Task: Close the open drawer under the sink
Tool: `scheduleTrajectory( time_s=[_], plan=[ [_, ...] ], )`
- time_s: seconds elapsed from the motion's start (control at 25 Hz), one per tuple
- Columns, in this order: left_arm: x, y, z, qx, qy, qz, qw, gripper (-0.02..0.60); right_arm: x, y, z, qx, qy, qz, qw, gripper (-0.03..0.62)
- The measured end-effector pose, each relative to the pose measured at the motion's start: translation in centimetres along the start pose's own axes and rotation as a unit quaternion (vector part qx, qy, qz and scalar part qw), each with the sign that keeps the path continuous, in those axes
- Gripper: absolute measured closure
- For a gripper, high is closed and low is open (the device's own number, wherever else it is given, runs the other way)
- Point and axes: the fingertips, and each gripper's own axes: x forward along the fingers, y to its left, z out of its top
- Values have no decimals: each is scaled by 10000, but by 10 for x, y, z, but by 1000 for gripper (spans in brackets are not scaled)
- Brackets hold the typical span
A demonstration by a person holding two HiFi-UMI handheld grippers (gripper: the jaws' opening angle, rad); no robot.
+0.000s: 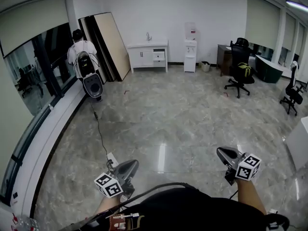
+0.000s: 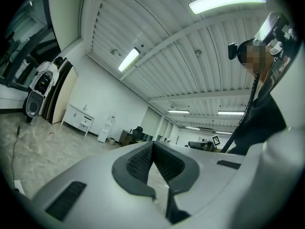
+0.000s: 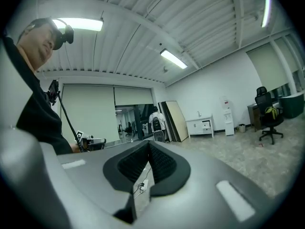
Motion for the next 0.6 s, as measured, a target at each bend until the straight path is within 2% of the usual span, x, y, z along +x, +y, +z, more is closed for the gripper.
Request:
scheduleTrajectory(
  time_s=[0.24, 0.44, 0.6],
  plan=[
    [5, 71, 27, -20, -111, 105, 9999, 581, 70, -14, -4, 104, 201, 12, 9997, 592],
    [12, 107, 21, -164, -92, 298, 9994, 581, 117, -42, 0, 67, 310, 192, 9993, 592],
    [28, 125, 23, -176, -79, 619, 9979, 581, 156, -75, 10, 67, 305, 525, 9981, 592]
  ],
)
